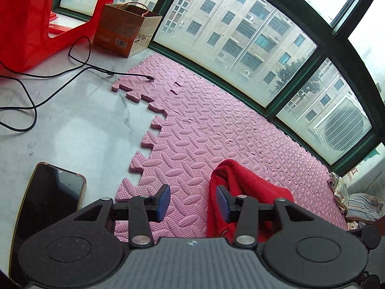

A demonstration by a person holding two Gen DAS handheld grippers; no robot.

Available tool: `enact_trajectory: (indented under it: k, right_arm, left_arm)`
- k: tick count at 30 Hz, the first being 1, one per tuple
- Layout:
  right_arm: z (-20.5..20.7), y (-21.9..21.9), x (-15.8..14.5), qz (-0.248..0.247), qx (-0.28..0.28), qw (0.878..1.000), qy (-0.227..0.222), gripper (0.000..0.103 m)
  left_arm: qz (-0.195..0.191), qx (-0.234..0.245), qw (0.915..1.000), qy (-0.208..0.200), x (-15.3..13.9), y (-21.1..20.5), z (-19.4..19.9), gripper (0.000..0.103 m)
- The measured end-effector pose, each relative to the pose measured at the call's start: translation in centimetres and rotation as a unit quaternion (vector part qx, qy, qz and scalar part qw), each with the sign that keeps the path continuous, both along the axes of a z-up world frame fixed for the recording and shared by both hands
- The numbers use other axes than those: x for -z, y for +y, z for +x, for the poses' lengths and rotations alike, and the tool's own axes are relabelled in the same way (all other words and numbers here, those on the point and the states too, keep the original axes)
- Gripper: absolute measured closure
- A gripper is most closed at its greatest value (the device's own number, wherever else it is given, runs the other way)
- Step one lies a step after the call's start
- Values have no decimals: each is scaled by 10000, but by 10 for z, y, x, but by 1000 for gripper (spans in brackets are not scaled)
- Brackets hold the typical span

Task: Fold clothes
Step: 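Fold the lifted end over the strip toward its other end with the right gripper, then lower the fold onto the mat and open the right gripper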

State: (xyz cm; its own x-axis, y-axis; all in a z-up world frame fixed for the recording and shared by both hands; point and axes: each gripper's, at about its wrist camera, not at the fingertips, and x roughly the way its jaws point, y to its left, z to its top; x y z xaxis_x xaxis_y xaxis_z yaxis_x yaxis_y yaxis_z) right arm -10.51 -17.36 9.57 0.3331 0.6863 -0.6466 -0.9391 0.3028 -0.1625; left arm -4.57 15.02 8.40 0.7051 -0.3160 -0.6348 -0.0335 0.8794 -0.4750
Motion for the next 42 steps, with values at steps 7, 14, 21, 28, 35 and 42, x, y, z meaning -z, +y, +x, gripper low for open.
enact_trajectory:
  k: [7,14,21,28,35,42]
  right_arm:
    - [-22,-3,-15,-7,-162,9998,86,64]
    - [-5,10,-23,234,517,9976,405,64]
    - [7,23,-6,153,979,9920,783,82]
    - [4,9,-21,440,1168,9891,784,95]
    - [-13,-7,-49,726,984,9905,631,96]
    - [-43,8,-8,104,359,9973,631,96]
  left_arm:
    - [-49,367,9983,-450,-29,-20,-14,54]
    - [-258,944,9936,-559,-42,-59,-25,50]
    - [19,1198,9927,-137,-32,-94,-24,39]
    - [-281,1153,9929,127,-25,-89,-17,89]
    - [-578,1145,9917,-31,-42,-74,-33,91]
    - [-490,1167,9905,546,-3,-71,-56,90]
